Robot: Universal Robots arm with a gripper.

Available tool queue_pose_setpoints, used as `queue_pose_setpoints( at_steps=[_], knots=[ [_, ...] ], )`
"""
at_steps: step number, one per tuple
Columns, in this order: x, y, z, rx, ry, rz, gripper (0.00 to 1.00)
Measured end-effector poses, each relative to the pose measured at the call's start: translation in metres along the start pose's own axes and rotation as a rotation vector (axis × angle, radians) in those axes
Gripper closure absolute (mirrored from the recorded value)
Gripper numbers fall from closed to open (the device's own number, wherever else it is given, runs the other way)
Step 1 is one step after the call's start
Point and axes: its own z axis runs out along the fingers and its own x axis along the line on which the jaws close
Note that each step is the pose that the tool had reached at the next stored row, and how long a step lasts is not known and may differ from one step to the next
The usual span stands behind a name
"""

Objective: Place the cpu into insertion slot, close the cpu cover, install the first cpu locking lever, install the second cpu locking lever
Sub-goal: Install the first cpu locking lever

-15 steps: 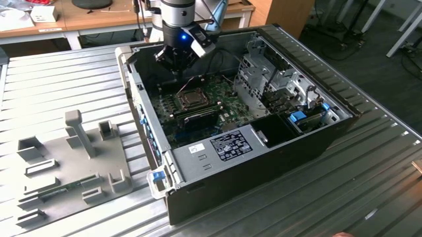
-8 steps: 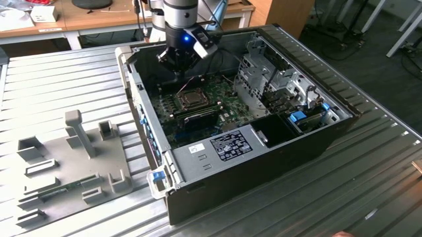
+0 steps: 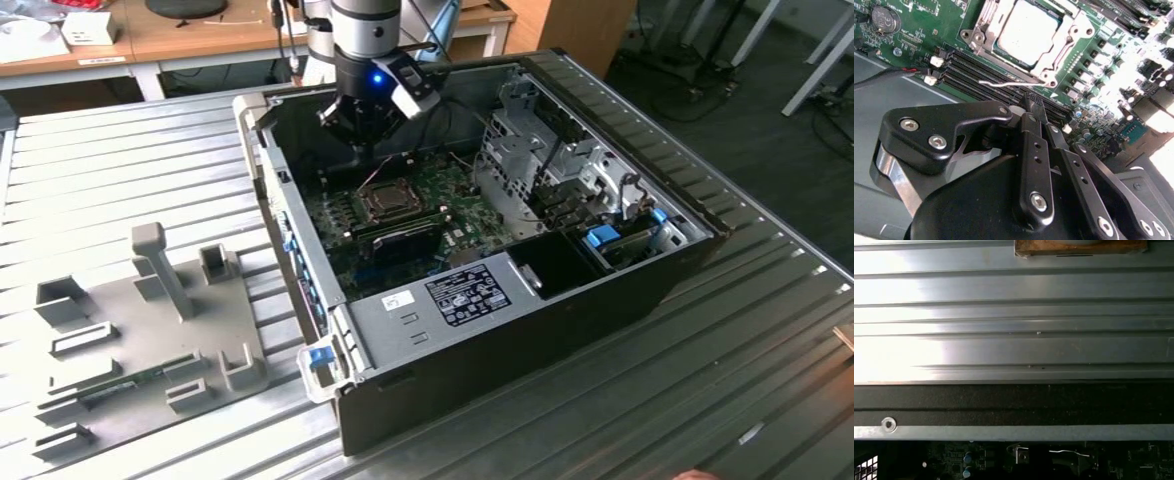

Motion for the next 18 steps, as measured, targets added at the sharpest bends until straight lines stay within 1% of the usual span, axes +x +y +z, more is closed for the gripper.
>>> queue_pose_setpoints(
  at_steps=[2,3,4,5,8,12,18],
  knots=[
    [0.0001,0.0000,-0.0001,-0.0268,0.0006,0.001,0.89],
    [0.0000,0.0000,-0.0001,-0.0415,0.0010,0.002,0.89],
    [0.0000,0.0000,-0.0001,-0.0530,0.0010,0.002,0.89],
    [0.0001,0.0000,-0.0001,-0.0544,0.0011,0.002,0.89],
    [0.0000,0.0000,-0.0001,-0.0550,0.0012,0.002,0.89],
    [-0.0002,0.0000,-0.0001,-0.0525,0.0036,0.001,0.89],
    [-0.0004,0.0000,-0.0001,-0.0518,0.0036,0.003,0.89]
  ],
)
